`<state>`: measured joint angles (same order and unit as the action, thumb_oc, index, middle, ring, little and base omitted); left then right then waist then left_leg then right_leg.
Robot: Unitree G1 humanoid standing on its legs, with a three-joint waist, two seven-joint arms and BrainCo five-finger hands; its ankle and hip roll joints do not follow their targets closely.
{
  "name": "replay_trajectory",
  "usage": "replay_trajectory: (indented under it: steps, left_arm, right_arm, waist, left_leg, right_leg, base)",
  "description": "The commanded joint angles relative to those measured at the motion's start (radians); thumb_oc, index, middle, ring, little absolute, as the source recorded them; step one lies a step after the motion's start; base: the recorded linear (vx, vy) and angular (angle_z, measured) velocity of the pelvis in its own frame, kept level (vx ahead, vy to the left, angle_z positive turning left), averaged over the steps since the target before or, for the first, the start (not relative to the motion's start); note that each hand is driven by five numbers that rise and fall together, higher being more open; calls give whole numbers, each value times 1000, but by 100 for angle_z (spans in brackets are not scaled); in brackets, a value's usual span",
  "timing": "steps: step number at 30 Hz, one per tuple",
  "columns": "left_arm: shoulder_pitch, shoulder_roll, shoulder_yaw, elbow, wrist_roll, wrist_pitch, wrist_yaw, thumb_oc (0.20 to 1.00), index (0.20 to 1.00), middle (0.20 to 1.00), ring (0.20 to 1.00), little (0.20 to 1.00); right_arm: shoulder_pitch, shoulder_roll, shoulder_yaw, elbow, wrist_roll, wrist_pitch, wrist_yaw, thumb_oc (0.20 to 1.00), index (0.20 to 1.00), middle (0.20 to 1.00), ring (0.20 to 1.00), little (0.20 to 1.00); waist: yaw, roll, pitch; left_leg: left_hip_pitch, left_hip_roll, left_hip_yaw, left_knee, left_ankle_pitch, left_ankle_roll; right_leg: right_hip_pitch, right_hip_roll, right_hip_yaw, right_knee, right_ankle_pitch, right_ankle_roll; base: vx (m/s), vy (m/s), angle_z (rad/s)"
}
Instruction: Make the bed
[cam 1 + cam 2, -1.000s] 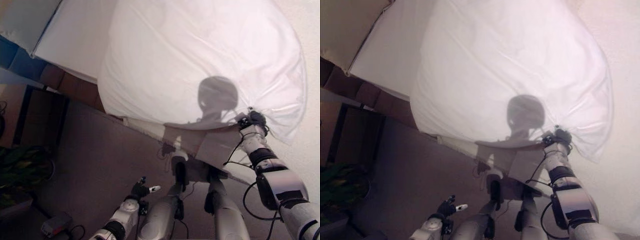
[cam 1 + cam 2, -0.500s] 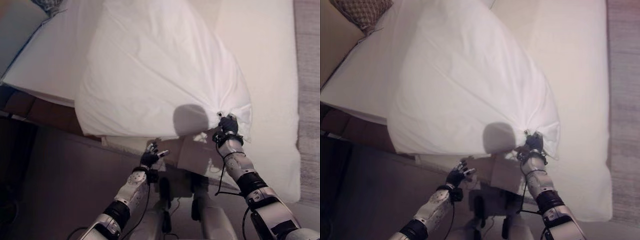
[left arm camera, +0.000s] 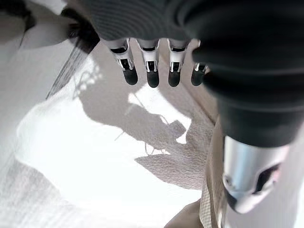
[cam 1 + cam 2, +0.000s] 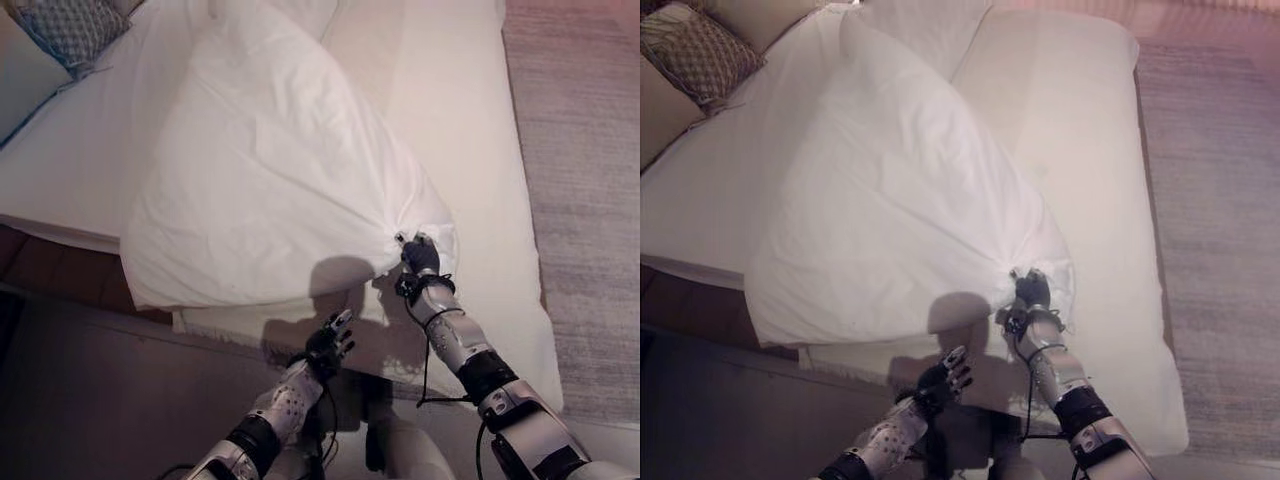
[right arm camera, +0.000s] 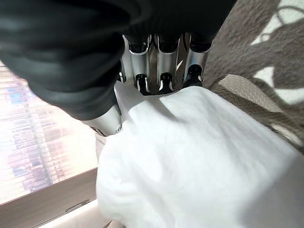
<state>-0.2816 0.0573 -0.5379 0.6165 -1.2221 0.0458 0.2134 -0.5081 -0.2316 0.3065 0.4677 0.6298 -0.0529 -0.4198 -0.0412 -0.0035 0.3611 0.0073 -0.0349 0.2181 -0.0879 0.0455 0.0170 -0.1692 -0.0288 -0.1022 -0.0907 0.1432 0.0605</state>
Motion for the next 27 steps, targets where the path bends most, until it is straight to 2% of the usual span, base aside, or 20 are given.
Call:
replay_trajectory:
  steps: [1, 7, 11, 21, 27]
  left_arm:
    - [-25, -83, -28, 15, -54, -23, 23, 1000, 1000, 1000, 1000, 1000]
    - [-39, -119, 2, 10, -113, -33, 44, 1000, 1000, 1000, 1000, 1000]
    - [-96, -149, 83, 41, -149, -65, 62, 1000, 1000, 1000, 1000, 1000]
    - [-256, -136, 304, 24, -193, -205, 106, 1000, 1000, 1000, 1000, 1000]
    - [-276, -135, 357, 23, -201, -257, 132, 1000, 1000, 1000, 1000, 1000]
  right_arm:
    - [-36, -28, -22, -138, -43, -66, -10, 200, 200, 200, 200, 200]
    - [-10, 3, -14, -187, -37, -73, -11, 200, 200, 200, 200, 200]
    - [38, 9, -23, -209, -38, -76, -1, 200, 200, 200, 200, 200]
    - [108, 24, -45, -195, -65, -86, -1, 200, 200, 200, 200, 200]
    - [121, 31, -52, -187, -84, -85, -13, 200, 200, 200, 200, 200]
  waist:
    - [-12, 22, -67]
    - [-13, 8, -87]
    - [-19, -4, -104]
    - [-34, -20, -132]
    - [-34, -22, -137]
  left_leg:
    - [-17, 20, -30, 1, -35, -36]
    - [-8, 20, -30, 1, -39, -36]
    - [-4, 23, -31, 1, -42, -40]
    - [15, 31, -31, 1, -49, -51]
    - [19, 33, -37, 1, -49, -58]
  right_leg:
    - [54, -59, 0, 98, -90, 89]
    - [66, -58, -3, 88, -85, 90]
    - [73, -59, -7, 82, -86, 91]
    - [96, -53, -18, 72, -88, 92]
    - [107, -54, -30, 71, -90, 90]
  base:
    - [0, 0, 0]
    - [0, 0, 0]
    - [0, 0, 0]
    - [0, 0, 0]
    - [0, -7, 2]
